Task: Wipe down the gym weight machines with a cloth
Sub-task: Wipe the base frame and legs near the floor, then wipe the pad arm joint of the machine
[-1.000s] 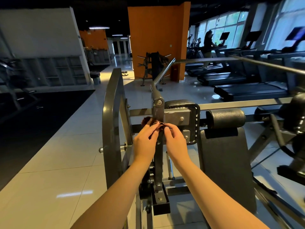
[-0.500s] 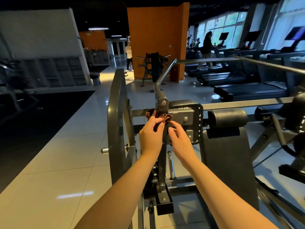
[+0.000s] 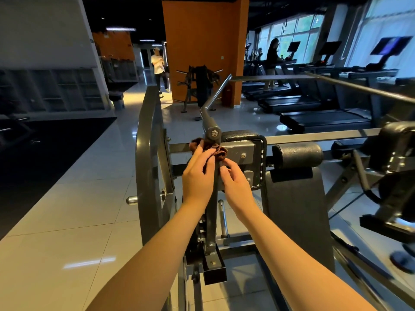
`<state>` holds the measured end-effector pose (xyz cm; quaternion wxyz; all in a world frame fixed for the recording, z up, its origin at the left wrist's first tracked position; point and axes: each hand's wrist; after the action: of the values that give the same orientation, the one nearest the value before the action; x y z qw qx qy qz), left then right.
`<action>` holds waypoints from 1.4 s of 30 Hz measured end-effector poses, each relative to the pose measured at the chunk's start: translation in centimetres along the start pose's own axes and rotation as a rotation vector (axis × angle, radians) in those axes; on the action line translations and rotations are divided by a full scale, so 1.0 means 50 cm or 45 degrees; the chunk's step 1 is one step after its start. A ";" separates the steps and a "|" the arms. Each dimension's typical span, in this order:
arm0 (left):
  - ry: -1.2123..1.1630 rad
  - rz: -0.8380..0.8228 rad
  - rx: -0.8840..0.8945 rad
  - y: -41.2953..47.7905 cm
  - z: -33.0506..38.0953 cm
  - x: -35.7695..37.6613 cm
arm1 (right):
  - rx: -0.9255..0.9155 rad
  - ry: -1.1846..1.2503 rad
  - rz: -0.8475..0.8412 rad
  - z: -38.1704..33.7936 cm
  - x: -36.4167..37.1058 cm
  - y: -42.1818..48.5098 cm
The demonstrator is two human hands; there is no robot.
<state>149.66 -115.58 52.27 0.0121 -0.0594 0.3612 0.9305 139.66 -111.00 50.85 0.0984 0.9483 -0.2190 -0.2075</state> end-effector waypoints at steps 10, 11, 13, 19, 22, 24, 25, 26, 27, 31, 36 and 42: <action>-0.065 0.069 -0.094 -0.039 -0.026 0.009 | 0.051 0.060 -0.009 0.005 0.007 -0.012; -0.068 0.094 -0.081 -0.022 -0.018 0.015 | 0.056 0.066 -0.013 0.008 0.007 -0.009; -0.067 0.107 -0.067 -0.001 -0.004 0.022 | 0.095 0.087 0.009 0.011 0.007 -0.009; -0.049 -0.034 -0.223 -0.083 -0.061 0.002 | 0.090 0.095 0.029 0.003 0.016 -0.008; -0.054 -0.088 -0.324 -0.105 -0.075 -0.009 | 0.105 0.097 0.042 0.005 0.024 -0.017; -0.087 -0.099 -0.281 -0.084 -0.059 -0.018 | 0.112 0.103 0.058 0.002 0.034 -0.024; -0.117 -0.087 -0.228 -0.065 -0.045 -0.020 | 0.123 0.105 0.065 0.004 0.039 -0.027; -0.144 -0.062 -0.171 -0.041 -0.033 -0.019 | 0.134 0.102 0.075 0.005 0.044 -0.030; -0.160 -0.035 -0.120 -0.016 -0.021 -0.016 | 0.144 0.088 0.088 0.003 0.046 -0.032; -0.189 -0.107 -0.055 0.013 -0.028 -0.010 | 0.189 0.092 0.192 -0.020 0.057 -0.033; -0.266 -0.328 -0.190 -0.021 -0.069 -0.053 | 0.250 0.133 0.255 -0.055 0.087 -0.051; -0.270 -0.320 -0.087 0.046 -0.012 -0.062 | 0.303 0.099 0.377 -0.082 0.089 -0.049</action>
<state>152.63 -117.59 53.74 0.1645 -0.0060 0.3157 0.9345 145.99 -110.46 52.29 0.0234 0.9180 -0.3752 -0.1264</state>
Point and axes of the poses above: each hand's wrist, its own y-axis towards the middle knuckle, its own x-axis out of the palm, z = x × y, and after that the axes turned 13 degrees about -y, right-handed
